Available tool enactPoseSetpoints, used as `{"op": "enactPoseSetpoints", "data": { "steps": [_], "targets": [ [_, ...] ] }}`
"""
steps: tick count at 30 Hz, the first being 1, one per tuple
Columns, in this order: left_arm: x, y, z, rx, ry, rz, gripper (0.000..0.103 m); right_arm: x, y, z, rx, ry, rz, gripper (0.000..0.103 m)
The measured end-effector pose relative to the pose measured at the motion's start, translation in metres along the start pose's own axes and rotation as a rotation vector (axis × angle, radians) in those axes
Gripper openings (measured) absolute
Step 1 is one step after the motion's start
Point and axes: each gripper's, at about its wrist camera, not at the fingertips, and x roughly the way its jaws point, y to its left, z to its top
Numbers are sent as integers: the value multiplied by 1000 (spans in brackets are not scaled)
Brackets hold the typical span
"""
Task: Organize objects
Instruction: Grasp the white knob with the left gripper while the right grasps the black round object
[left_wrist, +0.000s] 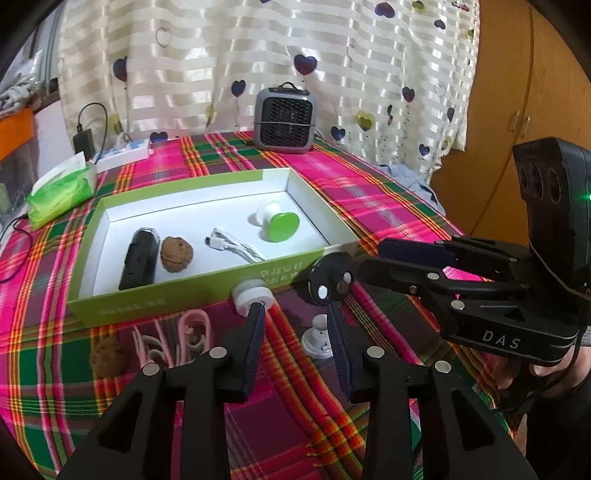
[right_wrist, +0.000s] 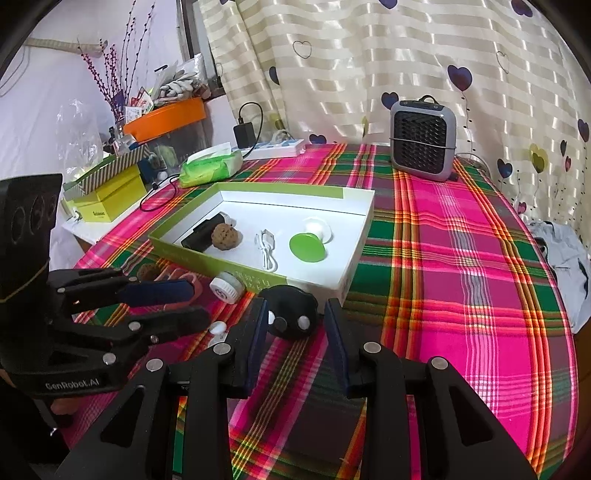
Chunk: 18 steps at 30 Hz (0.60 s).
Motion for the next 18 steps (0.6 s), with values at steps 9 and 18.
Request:
{"op": "enactPoseSetpoints", "data": {
  "steps": [9, 18],
  "targets": [
    [12, -7, -2, 17, 35, -12, 33, 3, -3, -1, -3, 23, 14, 33],
    [24, -6, -1, 4, 77, -5, 32, 15, -2, -2, -10, 88, 55, 42]
  ]
}}
